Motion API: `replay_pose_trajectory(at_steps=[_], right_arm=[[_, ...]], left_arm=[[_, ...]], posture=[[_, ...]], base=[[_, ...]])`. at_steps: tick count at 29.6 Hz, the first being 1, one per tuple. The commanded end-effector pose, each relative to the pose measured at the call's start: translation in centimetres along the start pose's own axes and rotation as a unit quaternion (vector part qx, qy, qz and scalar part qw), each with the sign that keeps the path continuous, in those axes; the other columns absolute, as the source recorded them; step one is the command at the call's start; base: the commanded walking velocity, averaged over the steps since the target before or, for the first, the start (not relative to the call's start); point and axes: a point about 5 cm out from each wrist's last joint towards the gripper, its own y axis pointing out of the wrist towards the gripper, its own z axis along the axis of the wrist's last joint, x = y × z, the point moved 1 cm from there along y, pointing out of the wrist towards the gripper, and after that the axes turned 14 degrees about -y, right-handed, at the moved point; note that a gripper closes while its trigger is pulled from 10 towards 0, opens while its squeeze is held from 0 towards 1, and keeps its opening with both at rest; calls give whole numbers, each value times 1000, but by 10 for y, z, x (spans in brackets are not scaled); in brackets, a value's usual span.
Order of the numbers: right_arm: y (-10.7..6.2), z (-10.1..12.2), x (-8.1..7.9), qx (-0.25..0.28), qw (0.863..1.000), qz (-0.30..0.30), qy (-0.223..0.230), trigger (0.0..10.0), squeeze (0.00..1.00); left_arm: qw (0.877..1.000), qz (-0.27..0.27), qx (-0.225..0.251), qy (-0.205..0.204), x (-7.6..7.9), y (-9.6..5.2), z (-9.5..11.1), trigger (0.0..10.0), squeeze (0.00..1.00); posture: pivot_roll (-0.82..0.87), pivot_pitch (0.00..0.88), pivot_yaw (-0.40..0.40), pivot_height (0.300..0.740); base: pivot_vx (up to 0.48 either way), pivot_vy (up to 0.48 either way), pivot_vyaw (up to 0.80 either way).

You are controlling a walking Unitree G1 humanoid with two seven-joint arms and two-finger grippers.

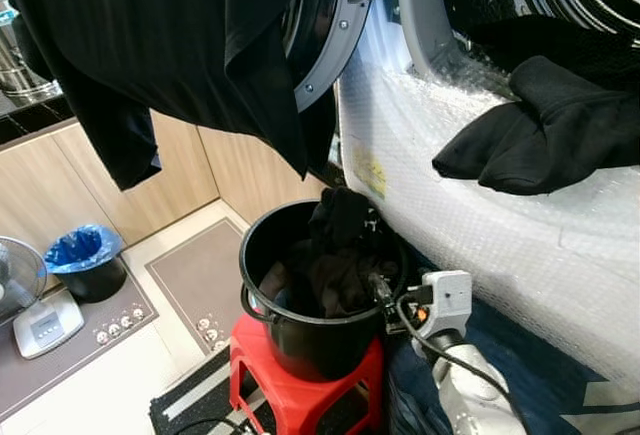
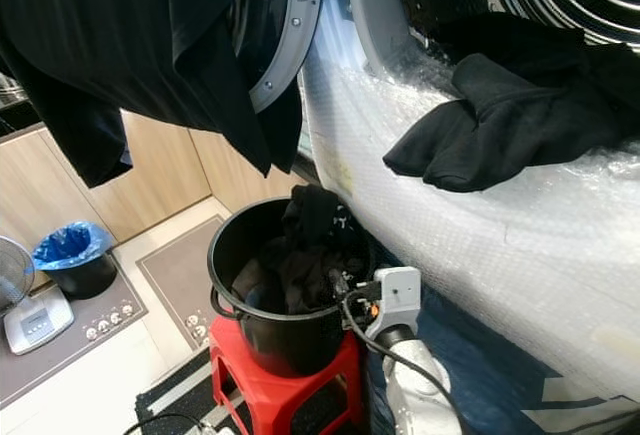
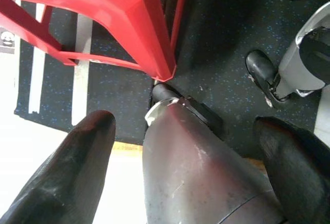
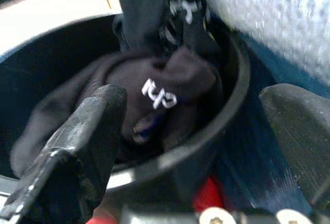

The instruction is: Clothes washing

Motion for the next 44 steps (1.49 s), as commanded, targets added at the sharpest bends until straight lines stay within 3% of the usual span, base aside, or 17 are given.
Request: replay_pose_trajectory(at_steps=[1,4,16,28,29,30,31,32,33,44], right_arm=[[5,2,-9,-9,1000,-5,-15,10000,0],[11,3,-17,-19,1000,-19,-15,10000,0],[19,24,-49,23,1000,19,-6,10000,0],[23,22,-70,-2,998,37,-50,10000,0],[23,22,-73,-4,998,38,-57,8314,0],[23,21,-74,-6,997,37,-63,7608,0],[23,21,-74,-6,997,37,-63,7608,0],[23,21,-77,-6,997,40,-66,4941,0],[23,20,-78,-7,997,39,-69,0,0],[24,30,-84,27,993,37,-107,0,0]], left_arm=[[1000,2,-14,-7,-2,-2,-10,10000,0],[1000,2,-16,-9,-1,-2,-11,10000,0],[1000,6,-25,-17,1,-3,-18,10000,0],[999,11,-34,-18,3,-5,-26,10000,0],[999,12,-35,-18,3,-5,-27,10000,0],[999,12,-35,-19,3,-5,-27,10000,0],[999,12,-35,-19,3,-5,-27,10000,0],[999,13,-36,-19,3,-5,-28,10000,0],[999,13,-36,-19,4,-5,-28,10000,0],[999,14,-38,-20,4,-5,-28,10000,0]], posture=[[-61,121,71,740],[-57,129,69,740],[-41,146,64,740],[-25,129,49,740],[-24,127,47,740],[-24,126,46,740],[-24,126,46,740],[-22,121,43,740],[-21,119,42,740],[-21,110,38,740]], base=[[0,0,0],[0,0,0],[0,0,0],[0,0,0],[0,0,0],[0,0,0],[0,0,0],[0,0,0],[0,0,0],[0,0,0]])
